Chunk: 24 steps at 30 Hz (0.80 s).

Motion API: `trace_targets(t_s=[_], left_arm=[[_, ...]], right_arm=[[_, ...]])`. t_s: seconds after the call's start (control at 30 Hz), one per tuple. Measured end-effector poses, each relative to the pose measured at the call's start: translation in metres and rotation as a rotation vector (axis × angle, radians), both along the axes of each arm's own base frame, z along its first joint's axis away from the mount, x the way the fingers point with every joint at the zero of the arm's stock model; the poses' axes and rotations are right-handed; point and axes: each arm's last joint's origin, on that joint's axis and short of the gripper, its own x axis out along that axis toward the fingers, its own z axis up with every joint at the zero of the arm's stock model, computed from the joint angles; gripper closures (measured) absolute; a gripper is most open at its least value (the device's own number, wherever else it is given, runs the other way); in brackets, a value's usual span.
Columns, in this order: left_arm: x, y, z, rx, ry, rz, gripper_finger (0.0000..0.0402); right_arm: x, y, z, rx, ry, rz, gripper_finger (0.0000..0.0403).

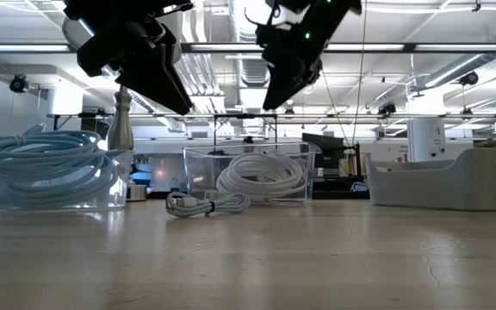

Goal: Pick & Place USB Port
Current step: Put the gray USB charging cable into the gray bin

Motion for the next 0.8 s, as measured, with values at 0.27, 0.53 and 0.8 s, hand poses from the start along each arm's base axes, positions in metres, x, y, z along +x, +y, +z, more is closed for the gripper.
trace_targets(t_s=[0.27, 0.53, 0.8], left_arm=[[0.0, 0.0, 0.0, -0.001, 0.0, 0.001, 0.0278], [0.0, 0.0, 0.0, -0.001, 0.0, 0.001, 0.0278], [0.0, 0.0, 0.0, -0.001, 0.001, 0.001, 0.0278]], right_arm=[[-0.005, 0.05, 0.013, 0.054, 0.111, 0.072, 0.0207], [-0.029, 0.088, 0.002, 0.157, 0.283, -0.044, 0.0207], [-0.049, 0.129, -0.015, 0.237, 0.458, 0.043, 0.0207]])
